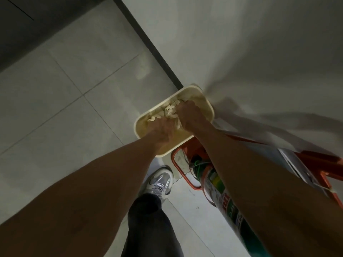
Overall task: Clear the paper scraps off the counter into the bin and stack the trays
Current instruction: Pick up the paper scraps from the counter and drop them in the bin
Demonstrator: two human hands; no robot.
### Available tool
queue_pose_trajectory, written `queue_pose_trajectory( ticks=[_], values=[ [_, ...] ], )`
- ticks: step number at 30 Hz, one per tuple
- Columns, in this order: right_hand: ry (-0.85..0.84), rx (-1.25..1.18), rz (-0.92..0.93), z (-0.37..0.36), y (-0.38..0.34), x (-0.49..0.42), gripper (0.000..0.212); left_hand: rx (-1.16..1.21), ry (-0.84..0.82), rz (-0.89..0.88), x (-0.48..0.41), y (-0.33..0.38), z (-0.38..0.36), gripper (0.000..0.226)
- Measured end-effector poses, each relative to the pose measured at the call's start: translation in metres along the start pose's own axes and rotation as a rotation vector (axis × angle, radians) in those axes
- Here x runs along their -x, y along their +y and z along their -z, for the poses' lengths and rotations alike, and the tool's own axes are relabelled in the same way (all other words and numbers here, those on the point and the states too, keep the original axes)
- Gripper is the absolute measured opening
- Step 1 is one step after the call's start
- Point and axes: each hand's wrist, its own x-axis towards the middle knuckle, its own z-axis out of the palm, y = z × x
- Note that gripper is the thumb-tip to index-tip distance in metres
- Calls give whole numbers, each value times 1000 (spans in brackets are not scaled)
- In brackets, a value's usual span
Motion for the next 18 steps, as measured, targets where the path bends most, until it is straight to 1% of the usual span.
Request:
queue_pose_trajectory(
  ticks=[1,4,5,7,9,11,13,16,18],
  values=[
    [-16,-9,10,2,-1,1,30,38,-32,13,-3,-2,-3,34],
    [-61,-30,16,18,-8,13,33,27,-87,-14,5,-6,-7,63],
    [-70,-60,-19,27,-12,19,34,68,-104,-8,12,-8,-4,70],
    [-57,-114,-79,48,-22,38,34,129,-82,-9,35,-12,12,77],
    [-37,-132,-126,72,-35,61,35,199,-2,-30,68,-14,37,76],
    [15,-148,-163,106,-54,88,39,283,104,-45,115,-22,70,67],
    [65,-218,-194,153,-81,124,41,347,157,-49,176,-36,112,56],
    [143,-303,-196,232,-130,181,42,366,249,-75,271,-73,175,49],
    [197,-335,-185,284,-168,223,40,357,304,-82,339,-103,212,50]
  ],
)
